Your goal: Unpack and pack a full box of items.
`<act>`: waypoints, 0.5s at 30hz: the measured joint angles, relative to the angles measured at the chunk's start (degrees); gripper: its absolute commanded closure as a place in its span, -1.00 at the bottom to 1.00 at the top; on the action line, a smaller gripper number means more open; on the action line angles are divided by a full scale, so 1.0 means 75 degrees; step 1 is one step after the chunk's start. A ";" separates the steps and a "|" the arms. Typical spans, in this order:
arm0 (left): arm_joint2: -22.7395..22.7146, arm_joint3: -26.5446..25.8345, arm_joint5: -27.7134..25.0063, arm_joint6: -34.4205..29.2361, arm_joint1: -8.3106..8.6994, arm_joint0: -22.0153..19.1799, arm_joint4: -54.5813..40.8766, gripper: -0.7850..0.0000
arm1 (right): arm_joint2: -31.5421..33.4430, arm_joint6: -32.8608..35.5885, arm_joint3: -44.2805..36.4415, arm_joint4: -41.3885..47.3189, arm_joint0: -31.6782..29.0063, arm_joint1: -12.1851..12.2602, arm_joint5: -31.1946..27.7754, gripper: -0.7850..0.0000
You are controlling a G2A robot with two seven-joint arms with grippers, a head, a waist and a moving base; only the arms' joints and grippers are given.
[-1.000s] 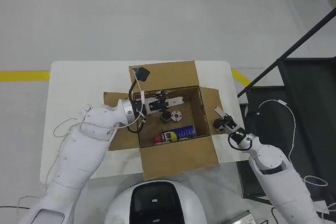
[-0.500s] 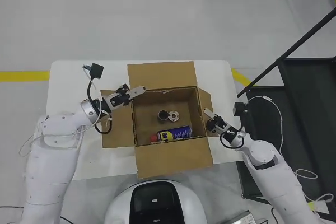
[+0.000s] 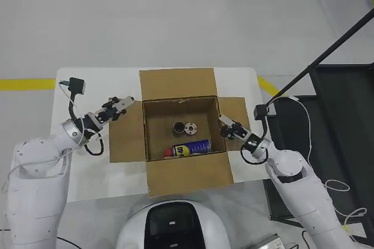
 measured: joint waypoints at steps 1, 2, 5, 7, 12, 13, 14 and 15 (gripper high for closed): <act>-0.0095 -0.0010 -0.0010 -0.0070 0.0023 0.0051 -0.0033 -1.00 | -0.0047 0.0031 -0.0131 -0.0158 0.0049 0.0000 0.0051 -1.00; -0.0216 -0.0019 -0.0022 -0.0195 0.0055 0.0112 -0.0082 -1.00 | -0.0124 0.0067 -0.0303 -0.0379 0.0131 -0.0003 0.0140 -1.00; -0.0481 -0.0006 -0.0029 -0.0622 0.0141 0.0215 -0.0151 -1.00 | -0.0431 0.0290 -0.0717 -0.1139 0.0435 -0.0010 0.0503 -1.00; -0.0615 0.0045 -0.0042 -0.0938 0.0194 0.0235 -0.0196 -1.00 | -0.0724 0.0541 -0.0874 -0.1782 0.0712 -0.0018 0.0960 -1.00; -0.0841 0.0499 -0.0057 -0.1901 0.0329 0.0121 -0.0630 -1.00 | -0.1964 0.0954 -0.0815 -0.4048 0.1784 -0.0141 0.2761 -1.00; -0.0841 0.0607 -0.0059 -0.2118 0.0353 0.0073 -0.0716 -1.00 | -0.2217 0.0957 -0.0766 -0.4360 0.1960 -0.0185 0.3017 -1.00; -0.0838 0.0740 -0.0106 -0.2407 0.0387 0.0001 -0.0750 -1.00 | -0.2532 0.0971 -0.0675 -0.4690 0.2190 -0.0244 0.3281 -1.00; -0.0821 0.0831 -0.0162 -0.2631 0.0410 -0.0050 -0.0796 -1.00 | -0.2749 0.0966 -0.0601 -0.4905 0.2356 -0.0289 0.3429 -1.00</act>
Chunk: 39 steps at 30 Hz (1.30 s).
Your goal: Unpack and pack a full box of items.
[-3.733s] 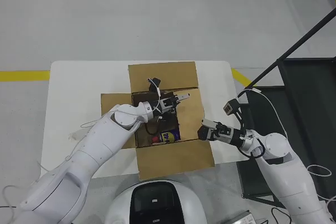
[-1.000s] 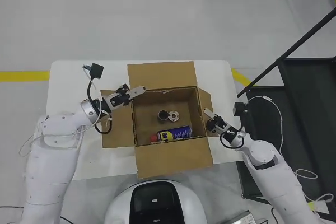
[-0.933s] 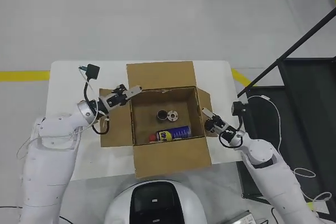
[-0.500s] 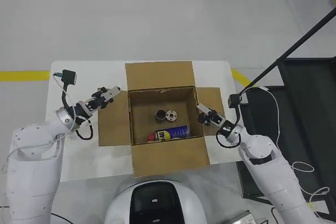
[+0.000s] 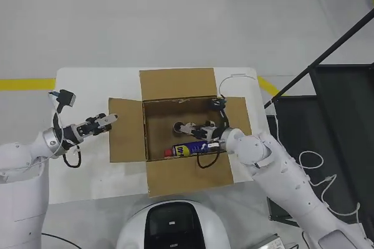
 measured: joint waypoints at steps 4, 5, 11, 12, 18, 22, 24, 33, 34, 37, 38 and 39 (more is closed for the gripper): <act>-0.0035 0.0339 -0.0357 -0.0736 0.0096 -0.0213 -0.0322 -1.00 | -0.0756 -0.0048 0.0309 -0.0749 0.0582 -0.0176 0.0360 -1.00; -0.0055 0.0409 -0.0454 -0.0880 0.0124 -0.0260 -0.0376 -1.00 | -0.0919 -0.0030 0.0391 -0.0945 0.0709 -0.0212 0.0395 -1.00; -0.0200 0.0652 -0.0748 -0.1299 0.0260 -0.0429 -0.0683 -1.00 | -0.0958 -0.0015 0.0418 -0.0999 0.0745 -0.0220 0.0398 -1.00; -0.0229 0.0701 -0.0760 -0.1306 0.0277 -0.0453 -0.0752 -1.00 | -0.0958 -0.0015 0.0418 -0.0999 0.0745 -0.0220 0.0397 -1.00; -0.0275 0.1057 -0.0874 -0.1135 0.0358 -0.0556 -0.1018 -1.00 | -0.0958 -0.0016 0.0418 -0.1000 0.0746 -0.0220 0.0397 -1.00; -0.0273 0.1066 -0.0878 -0.1125 0.0359 -0.0557 -0.1018 -1.00 | -0.0958 -0.0016 0.0418 -0.1000 0.0746 -0.0220 0.0397 -1.00; -0.0273 0.1064 -0.0877 -0.1127 0.0359 -0.0556 -0.1017 -1.00 | -0.0958 -0.0016 0.0418 -0.1000 0.0746 -0.0220 0.0397 -1.00; -0.0273 0.1064 -0.0876 -0.1128 0.0359 -0.0556 -0.1017 -1.00 | -0.1888 0.0345 0.1049 -0.2265 0.1536 -0.0506 0.0802 -1.00; -0.0273 0.1064 -0.0876 -0.1128 0.0359 -0.0556 -0.1017 -1.00 | -0.2027 0.0376 0.1168 -0.2323 0.1650 -0.0565 0.0843 -1.00; -0.0273 0.1064 -0.0876 -0.1128 0.0359 -0.0556 -0.1017 -1.00 | -0.2436 0.0431 0.1635 -0.2394 0.2008 -0.0769 0.0849 -1.00; -0.0273 0.1064 -0.0876 -0.1128 0.0359 -0.0556 -0.1017 -1.00 | -0.2577 0.0434 0.1843 -0.2426 0.2142 -0.0851 0.0852 -1.00; -0.0273 0.1064 -0.0876 -0.1128 0.0359 -0.0556 -0.1017 -1.00 | -0.2674 0.0428 0.1989 -0.2444 0.2236 -0.0913 0.0867 -1.00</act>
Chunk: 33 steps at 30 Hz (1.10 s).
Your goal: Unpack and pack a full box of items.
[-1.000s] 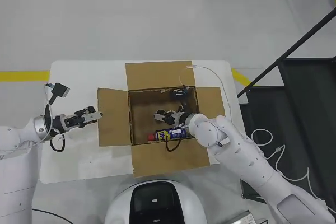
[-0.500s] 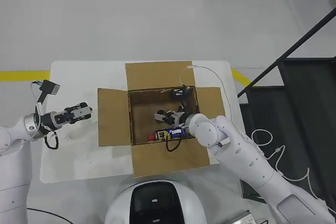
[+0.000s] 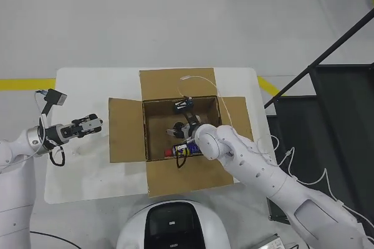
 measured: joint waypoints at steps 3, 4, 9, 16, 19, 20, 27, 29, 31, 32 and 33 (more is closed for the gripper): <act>0.0000 0.0000 0.0000 0.0000 0.0000 0.0000 0.0000 -1.00 | -0.0265 -0.0041 0.0445 0.0038 0.0258 -0.0201 0.0026 -1.00; 0.0000 0.0000 0.0000 0.0000 0.0000 0.0000 0.0000 -1.00 | -0.0327 -0.0048 0.0567 0.0071 0.0320 -0.0257 0.0020 -1.00; 0.0000 0.0000 0.0000 0.0000 0.0000 0.0000 0.0000 -1.00 | -0.0649 -0.0041 0.1224 0.0053 0.0583 -0.0531 -0.0059 -1.00; 0.0000 0.0000 0.0000 0.0000 0.0000 0.0000 0.0000 -1.00 | -0.0864 -0.0112 0.1871 0.0183 0.0822 -0.0858 -0.0173 0.28; 0.0000 0.0000 0.0000 0.0000 0.0000 0.0000 0.0000 -1.00 | -0.0899 -0.0080 0.2105 0.0174 0.0909 -0.0970 -0.0127 1.00; 0.0000 0.0000 0.0000 0.0000 0.0000 0.0000 0.0000 -1.00 | -0.0894 -0.0067 0.2185 0.0184 0.0933 -0.1007 -0.0089 1.00; 0.0000 0.0000 0.0000 0.0000 0.0000 0.0000 0.0000 -1.00 | -0.0727 0.0191 0.1921 -0.0058 0.0849 -0.1041 0.0113 1.00; 0.0000 0.0000 0.0000 0.0000 0.0000 0.0000 0.0000 -1.00 | -0.0578 0.0311 0.1611 -0.0206 0.0739 -0.0977 0.0165 1.00; 0.0000 0.0000 0.0000 0.0000 0.0000 0.0000 0.0000 -1.00 | -0.0389 0.0429 0.1286 -0.0302 0.0610 -0.0897 0.0164 1.00; 0.0000 0.0000 0.0000 0.0000 0.0000 0.0000 0.0000 -1.00 | -0.0247 0.0531 0.1059 -0.0384 0.0509 -0.0832 0.0147 1.00; 0.0000 0.0000 0.0000 0.0000 0.0000 0.0000 0.0000 -1.00 | -0.0132 0.0616 0.0864 -0.0471 0.0427 -0.0778 0.0144 1.00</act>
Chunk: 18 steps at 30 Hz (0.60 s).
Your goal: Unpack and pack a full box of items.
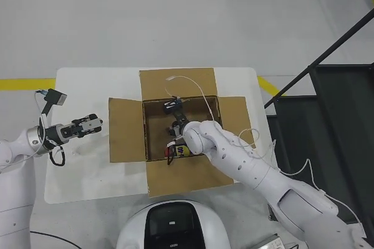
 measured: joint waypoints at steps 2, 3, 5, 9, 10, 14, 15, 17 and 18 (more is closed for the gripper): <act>0.0000 0.0000 0.0000 0.0000 0.0000 0.0000 0.0000 -1.00 | 0.0326 0.0257 -0.0625 -0.0199 -0.0262 0.0152 -0.0028 1.00; 0.0000 0.0000 0.0000 0.0000 0.0000 0.0000 0.0000 -1.00 | 0.0492 0.0377 -0.0930 -0.0331 -0.0405 0.0231 -0.0027 1.00; 0.0000 0.0000 0.0000 0.0000 0.0000 0.0000 0.0000 -1.00 | 0.0915 0.0664 -0.1689 -0.0680 -0.0810 0.0427 -0.0044 1.00; 0.0000 0.0000 0.0000 0.0000 0.0000 0.0000 0.0000 -1.00 | 0.1831 0.1119 -0.3013 -0.1131 -0.1677 0.0763 -0.0300 1.00; 0.0000 0.0000 0.0000 0.0000 0.0000 0.0000 0.0000 -1.00 | 0.2057 0.1202 -0.3281 -0.1198 -0.1875 0.0830 -0.0369 1.00; 0.0000 0.0000 0.0000 0.0000 0.0000 0.0000 0.0000 -1.00 | 0.3068 0.1420 -0.4373 -0.1364 -0.2771 0.1072 -0.0637 1.00; 0.0000 0.0000 0.0000 0.0000 0.0000 0.0000 0.0000 -1.00 | 0.3272 0.1428 -0.4560 -0.1339 -0.2948 0.1109 -0.0695 1.00; 0.0000 0.0000 0.0000 0.0000 0.0000 0.0000 0.0000 -1.00 | 0.3765 0.1436 -0.4903 -0.1269 -0.3324 0.1188 -0.0819 1.00; 0.0000 0.0000 0.0000 0.0000 0.0000 0.0000 0.0000 -1.00 | 0.3964 0.1433 -0.5008 -0.1263 -0.3467 0.1218 -0.0867 1.00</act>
